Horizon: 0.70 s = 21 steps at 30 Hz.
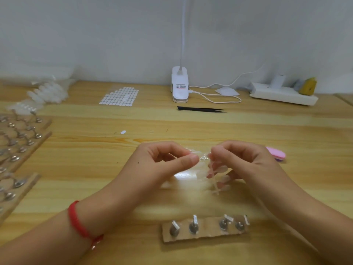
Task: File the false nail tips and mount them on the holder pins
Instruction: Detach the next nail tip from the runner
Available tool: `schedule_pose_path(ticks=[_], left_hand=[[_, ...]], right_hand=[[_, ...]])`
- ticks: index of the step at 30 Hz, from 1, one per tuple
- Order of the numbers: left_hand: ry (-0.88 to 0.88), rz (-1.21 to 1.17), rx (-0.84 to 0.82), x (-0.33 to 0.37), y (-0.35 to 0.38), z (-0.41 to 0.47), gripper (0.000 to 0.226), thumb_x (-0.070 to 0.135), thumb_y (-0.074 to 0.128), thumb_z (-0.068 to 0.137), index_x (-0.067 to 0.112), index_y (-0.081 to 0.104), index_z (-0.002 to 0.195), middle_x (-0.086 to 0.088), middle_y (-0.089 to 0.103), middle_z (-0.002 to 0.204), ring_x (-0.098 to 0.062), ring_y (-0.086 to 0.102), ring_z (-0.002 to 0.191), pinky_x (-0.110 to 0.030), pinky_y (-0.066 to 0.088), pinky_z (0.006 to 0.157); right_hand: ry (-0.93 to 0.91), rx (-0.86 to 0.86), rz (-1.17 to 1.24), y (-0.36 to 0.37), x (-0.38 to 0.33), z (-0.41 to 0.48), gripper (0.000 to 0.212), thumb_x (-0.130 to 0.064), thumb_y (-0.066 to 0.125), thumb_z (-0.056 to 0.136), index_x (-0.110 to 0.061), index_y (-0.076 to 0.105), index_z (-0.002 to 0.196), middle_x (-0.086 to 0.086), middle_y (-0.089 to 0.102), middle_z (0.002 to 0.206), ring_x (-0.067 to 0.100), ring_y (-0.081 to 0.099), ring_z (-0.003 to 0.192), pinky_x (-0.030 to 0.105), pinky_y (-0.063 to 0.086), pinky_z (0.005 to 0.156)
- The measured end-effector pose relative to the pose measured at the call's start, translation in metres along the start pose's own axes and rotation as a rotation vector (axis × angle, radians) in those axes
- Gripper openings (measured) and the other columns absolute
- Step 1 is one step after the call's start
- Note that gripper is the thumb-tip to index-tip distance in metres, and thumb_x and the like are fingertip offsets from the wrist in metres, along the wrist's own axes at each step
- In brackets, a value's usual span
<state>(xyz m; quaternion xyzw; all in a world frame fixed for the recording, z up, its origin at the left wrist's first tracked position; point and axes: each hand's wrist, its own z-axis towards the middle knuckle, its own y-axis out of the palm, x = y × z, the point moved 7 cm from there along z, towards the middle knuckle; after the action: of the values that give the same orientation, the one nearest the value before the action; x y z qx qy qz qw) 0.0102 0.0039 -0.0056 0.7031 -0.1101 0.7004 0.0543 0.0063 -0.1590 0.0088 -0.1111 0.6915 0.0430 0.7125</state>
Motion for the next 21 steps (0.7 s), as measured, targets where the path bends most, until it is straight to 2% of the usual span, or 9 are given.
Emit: schedule_pose_path(ticks=[2, 4, 8, 10, 12, 14, 16, 18, 21], left_hand=[[0.002, -0.008, -0.018, 0.002, 0.001, -0.001, 0.02, 0.046, 0.076, 0.062, 0.027, 0.075, 0.068, 0.012, 0.064, 0.062, 0.001, 0.053, 0.057, -0.01, 0.039, 0.057], [0.006, -0.019, -0.012, 0.004, -0.001, -0.001, 0.016, 0.045, 0.072, 0.061, 0.029, 0.074, 0.064, 0.018, 0.06, 0.054, 0.007, 0.051, 0.049, -0.002, 0.036, 0.05], [0.021, -0.05, -0.075, 0.005, 0.001, -0.001, 0.017, 0.041, 0.072, 0.064, 0.026, 0.076, 0.07, 0.015, 0.064, 0.06, 0.006, 0.054, 0.055, -0.004, 0.039, 0.053], [0.029, -0.043, -0.088, 0.005, 0.001, 0.001, 0.014, 0.041, 0.076, 0.065, 0.027, 0.076, 0.068, 0.015, 0.061, 0.059, 0.005, 0.051, 0.053, -0.003, 0.037, 0.052], [0.032, -0.034, -0.115, 0.004, 0.002, 0.003, 0.012, 0.04, 0.078, 0.069, 0.03, 0.074, 0.064, 0.015, 0.059, 0.058, 0.005, 0.048, 0.052, -0.004, 0.036, 0.051], [0.039, -0.024, -0.143, 0.003, 0.004, 0.004, 0.014, 0.041, 0.069, 0.072, 0.032, 0.073, 0.062, 0.017, 0.057, 0.057, 0.004, 0.047, 0.052, -0.005, 0.035, 0.051], [0.044, -0.011, -0.173, 0.003, 0.006, 0.004, 0.014, 0.044, 0.069, 0.073, 0.033, 0.073, 0.064, 0.018, 0.056, 0.058, 0.004, 0.047, 0.053, -0.005, 0.036, 0.052], [0.04, -0.029, -0.175, 0.002, 0.005, 0.004, 0.016, 0.046, 0.073, 0.069, 0.031, 0.073, 0.065, 0.016, 0.056, 0.059, 0.004, 0.047, 0.053, -0.006, 0.036, 0.052], [0.016, -0.071, -0.083, -0.002, -0.001, 0.005, 0.023, 0.047, 0.074, 0.062, 0.025, 0.071, 0.063, 0.008, 0.054, 0.057, -0.001, 0.045, 0.052, -0.009, 0.037, 0.051]], right_hand=[[0.007, -0.009, 0.004, 0.002, -0.003, 0.003, 0.037, -0.036, 0.069, 0.07, -0.001, 0.07, 0.078, 0.009, 0.068, 0.071, 0.018, 0.07, 0.063, 0.025, 0.055, 0.05], [0.0, -0.012, 0.001, 0.003, -0.004, 0.005, 0.036, -0.034, 0.071, 0.07, 0.001, 0.071, 0.077, 0.013, 0.069, 0.07, 0.018, 0.069, 0.061, 0.024, 0.054, 0.048], [0.075, -0.056, 0.055, 0.004, 0.004, 0.009, 0.03, -0.034, 0.075, 0.065, -0.005, 0.075, 0.074, 0.019, 0.069, 0.071, 0.022, 0.066, 0.055, 0.024, 0.052, 0.046], [0.158, -0.137, 0.161, 0.01, 0.01, 0.01, 0.024, -0.034, 0.076, 0.065, -0.011, 0.076, 0.072, 0.015, 0.068, 0.068, 0.021, 0.064, 0.053, 0.026, 0.052, 0.045], [0.221, -0.234, 0.306, 0.02, 0.014, 0.009, 0.015, -0.028, 0.077, 0.074, -0.013, 0.076, 0.07, 0.009, 0.066, 0.064, 0.014, 0.062, 0.049, 0.024, 0.052, 0.044], [0.252, -0.313, 0.38, 0.028, 0.017, 0.008, 0.018, -0.031, 0.07, 0.077, -0.015, 0.076, 0.07, 0.003, 0.065, 0.062, 0.009, 0.061, 0.048, 0.021, 0.05, 0.044], [0.255, -0.358, 0.391, 0.032, 0.018, 0.008, 0.02, -0.033, 0.066, 0.077, -0.016, 0.077, 0.074, -0.001, 0.065, 0.064, 0.006, 0.06, 0.05, 0.019, 0.05, 0.045], [0.249, -0.336, 0.39, 0.03, 0.017, 0.009, 0.019, -0.032, 0.068, 0.074, -0.015, 0.077, 0.076, -0.002, 0.064, 0.065, 0.007, 0.061, 0.053, 0.02, 0.05, 0.045], [0.196, -0.183, 0.243, 0.018, 0.015, 0.013, 0.018, -0.03, 0.084, 0.065, -0.015, 0.075, 0.068, 0.001, 0.062, 0.06, 0.014, 0.06, 0.05, 0.027, 0.053, 0.045]])
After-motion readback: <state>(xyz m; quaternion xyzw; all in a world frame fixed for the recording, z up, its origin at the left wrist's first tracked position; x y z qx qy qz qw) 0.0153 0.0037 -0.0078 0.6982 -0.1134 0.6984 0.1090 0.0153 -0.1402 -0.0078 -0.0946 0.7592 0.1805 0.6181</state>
